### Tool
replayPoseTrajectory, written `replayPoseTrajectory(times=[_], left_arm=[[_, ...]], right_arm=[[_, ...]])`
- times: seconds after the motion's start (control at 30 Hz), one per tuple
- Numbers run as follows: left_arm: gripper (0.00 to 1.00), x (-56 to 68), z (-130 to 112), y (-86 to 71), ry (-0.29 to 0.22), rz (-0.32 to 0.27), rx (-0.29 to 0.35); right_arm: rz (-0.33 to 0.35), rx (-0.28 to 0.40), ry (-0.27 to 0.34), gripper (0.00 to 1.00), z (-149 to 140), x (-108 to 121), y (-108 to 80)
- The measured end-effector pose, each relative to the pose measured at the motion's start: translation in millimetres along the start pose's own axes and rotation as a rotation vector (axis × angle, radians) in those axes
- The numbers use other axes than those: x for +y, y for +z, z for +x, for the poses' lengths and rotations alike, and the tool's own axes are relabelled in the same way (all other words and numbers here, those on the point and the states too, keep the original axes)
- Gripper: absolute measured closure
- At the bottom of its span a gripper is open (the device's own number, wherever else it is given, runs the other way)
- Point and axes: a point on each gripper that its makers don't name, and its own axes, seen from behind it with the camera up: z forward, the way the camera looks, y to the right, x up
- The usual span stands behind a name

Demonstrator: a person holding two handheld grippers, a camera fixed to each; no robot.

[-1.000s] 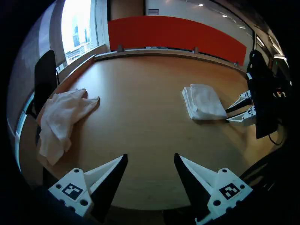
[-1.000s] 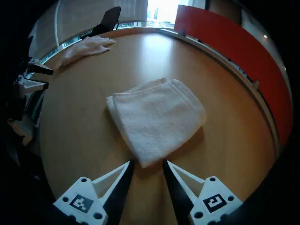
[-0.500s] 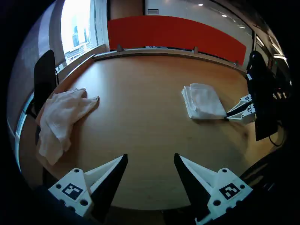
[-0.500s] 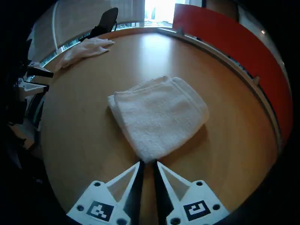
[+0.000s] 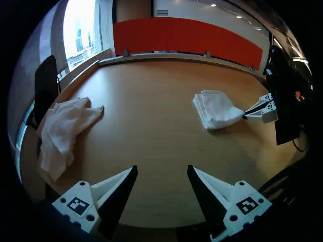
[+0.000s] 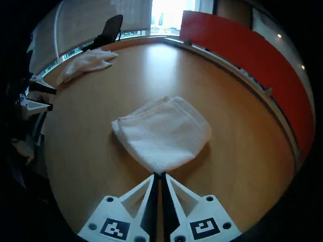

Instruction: Fold towel

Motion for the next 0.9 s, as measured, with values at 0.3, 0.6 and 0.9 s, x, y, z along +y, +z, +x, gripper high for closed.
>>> replayPoseTrajectory(times=[0.3,0.6,0.9], left_arm=[[0.09,2.1,12,0.5,0.008,-0.012,0.030],[0.09,6.3,26,-1.2,0.021,-0.022,0.064],[0.09,10.8,36,-3.0,0.034,-0.037,0.089]], right_arm=[[-0.032,0.084,-0.050,0.95,62,17,-18.1],[-0.044,0.173,-0.100,0.95,125,30,-47.1],[-0.066,0.219,-0.120,0.95,158,46,-79.2]])
